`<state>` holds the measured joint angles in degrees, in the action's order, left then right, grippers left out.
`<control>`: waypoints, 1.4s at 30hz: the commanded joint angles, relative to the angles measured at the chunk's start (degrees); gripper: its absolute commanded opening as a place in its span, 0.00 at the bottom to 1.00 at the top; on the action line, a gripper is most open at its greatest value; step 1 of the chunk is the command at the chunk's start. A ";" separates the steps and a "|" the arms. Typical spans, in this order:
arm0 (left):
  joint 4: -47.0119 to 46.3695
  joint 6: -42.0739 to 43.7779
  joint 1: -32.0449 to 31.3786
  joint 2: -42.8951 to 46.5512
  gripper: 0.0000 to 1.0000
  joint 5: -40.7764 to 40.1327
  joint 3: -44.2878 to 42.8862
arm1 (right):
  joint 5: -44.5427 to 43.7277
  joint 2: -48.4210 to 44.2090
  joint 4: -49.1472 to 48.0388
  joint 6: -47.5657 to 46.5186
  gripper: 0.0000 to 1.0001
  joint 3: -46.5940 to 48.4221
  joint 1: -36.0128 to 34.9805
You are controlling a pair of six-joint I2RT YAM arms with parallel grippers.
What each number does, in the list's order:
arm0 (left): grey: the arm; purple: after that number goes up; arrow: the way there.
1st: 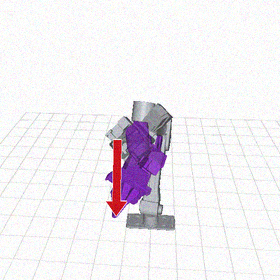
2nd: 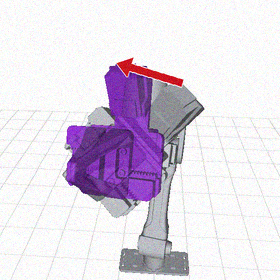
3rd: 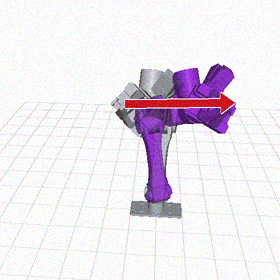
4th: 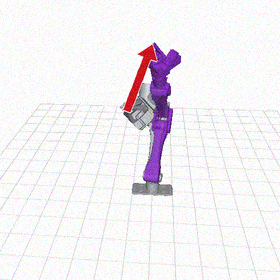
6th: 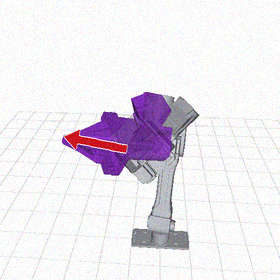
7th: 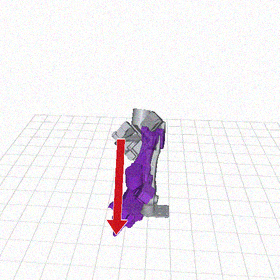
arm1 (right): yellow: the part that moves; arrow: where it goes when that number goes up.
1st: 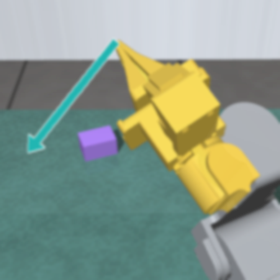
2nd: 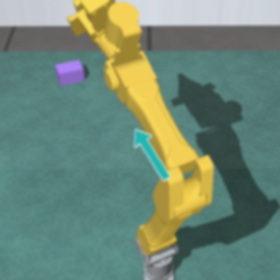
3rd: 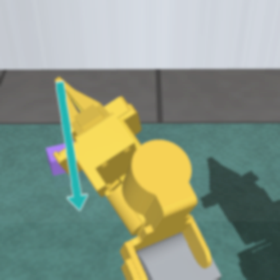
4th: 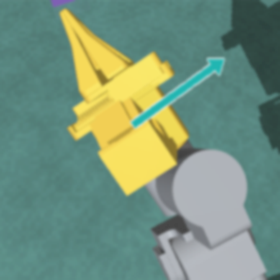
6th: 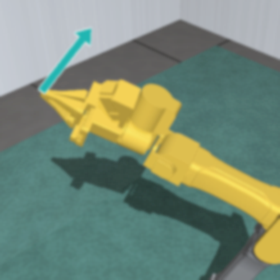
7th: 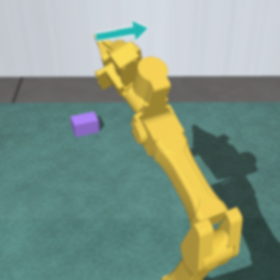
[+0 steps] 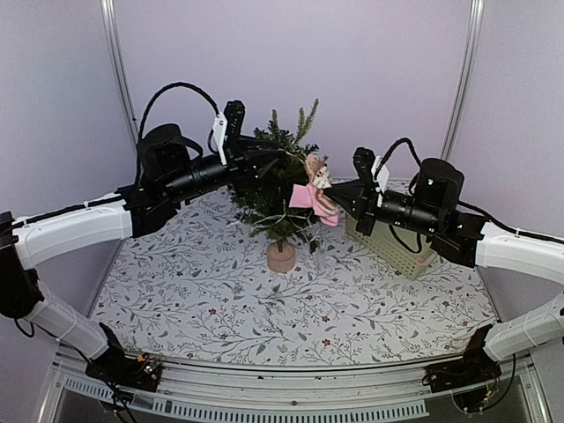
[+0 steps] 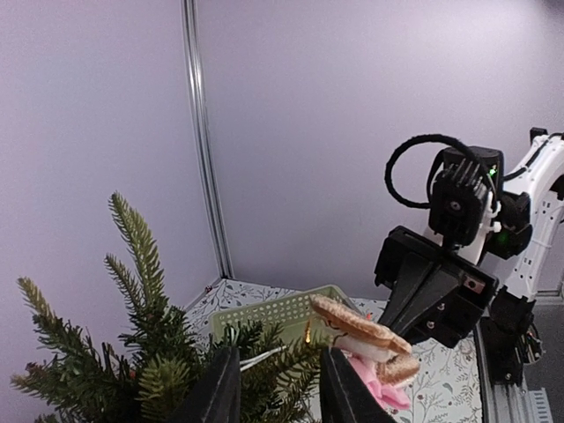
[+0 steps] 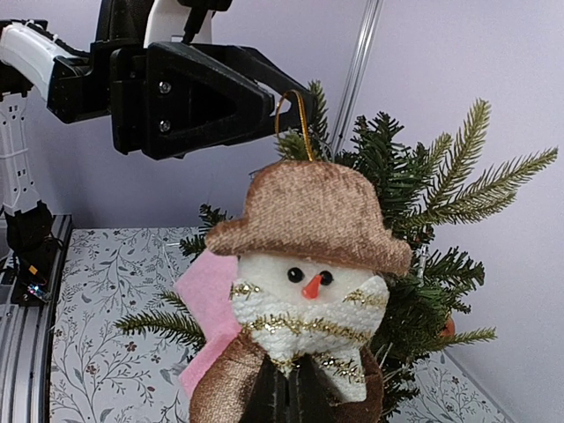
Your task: Decorate the small christmas tree
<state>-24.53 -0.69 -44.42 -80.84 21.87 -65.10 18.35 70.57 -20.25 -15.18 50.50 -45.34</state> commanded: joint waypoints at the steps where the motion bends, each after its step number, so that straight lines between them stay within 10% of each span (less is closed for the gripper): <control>1: -0.33 0.42 0.48 -0.62 0.31 1.09 -1.93 | 1.35 -0.11 1.35 0.50 0.00 1.46 0.33; 42: 2.21 -0.26 -0.93 -2.21 0.10 3.04 -5.12 | -0.14 -0.32 1.58 -0.64 0.00 2.74 0.33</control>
<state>-21.91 -0.80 -44.99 -84.60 24.71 -71.26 18.76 70.57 -18.39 -15.49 51.07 -45.32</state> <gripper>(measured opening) 0.119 0.018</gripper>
